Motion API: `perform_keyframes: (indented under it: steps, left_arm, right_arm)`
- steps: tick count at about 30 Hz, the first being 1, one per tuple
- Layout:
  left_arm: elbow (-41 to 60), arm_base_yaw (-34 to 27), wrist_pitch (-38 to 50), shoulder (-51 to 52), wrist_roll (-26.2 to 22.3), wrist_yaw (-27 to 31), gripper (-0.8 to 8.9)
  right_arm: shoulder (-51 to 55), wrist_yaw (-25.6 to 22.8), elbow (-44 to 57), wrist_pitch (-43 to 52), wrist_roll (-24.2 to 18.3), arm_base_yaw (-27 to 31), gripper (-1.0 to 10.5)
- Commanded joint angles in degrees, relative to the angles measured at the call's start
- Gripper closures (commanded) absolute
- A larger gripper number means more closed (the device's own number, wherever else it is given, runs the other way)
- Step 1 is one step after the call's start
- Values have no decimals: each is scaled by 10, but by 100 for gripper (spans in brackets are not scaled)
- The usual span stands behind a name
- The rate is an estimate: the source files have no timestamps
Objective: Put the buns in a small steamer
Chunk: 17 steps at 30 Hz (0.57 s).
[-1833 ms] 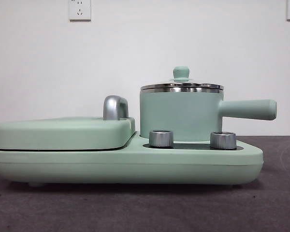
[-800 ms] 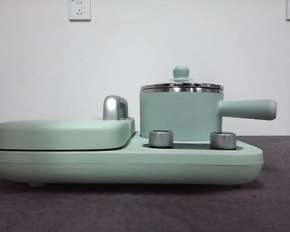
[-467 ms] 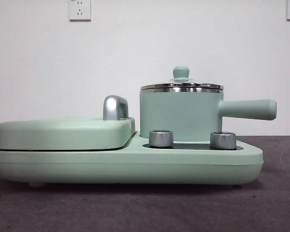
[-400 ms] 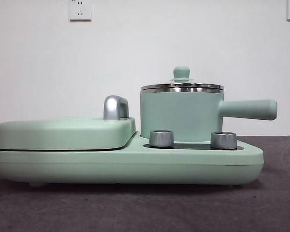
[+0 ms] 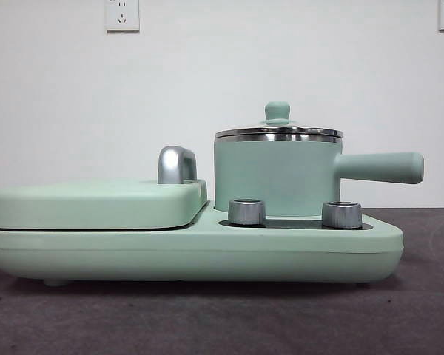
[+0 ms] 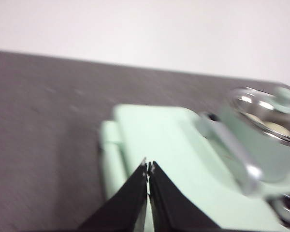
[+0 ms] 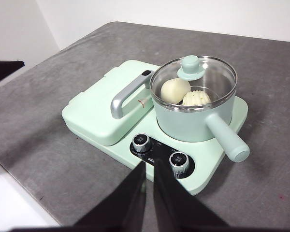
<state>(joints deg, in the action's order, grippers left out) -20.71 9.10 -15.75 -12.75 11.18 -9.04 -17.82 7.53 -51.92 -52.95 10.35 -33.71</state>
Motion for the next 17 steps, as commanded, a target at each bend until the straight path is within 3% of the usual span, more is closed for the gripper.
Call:
perform_keyframes:
  steps: [1,11,17]
  left_arm:
    - [63,-26,72,32,-38,2,807]
    - [172,-64,93,111,-45,108,807]
    - [197,-68,92,126,-49,110,807]
  right_arm:
    - [0,0,-5,7,-3,-4,922]
    - [0,0,-5,7,-3,-4,922]
    - [0,0,-5,7,-3,-4,922]
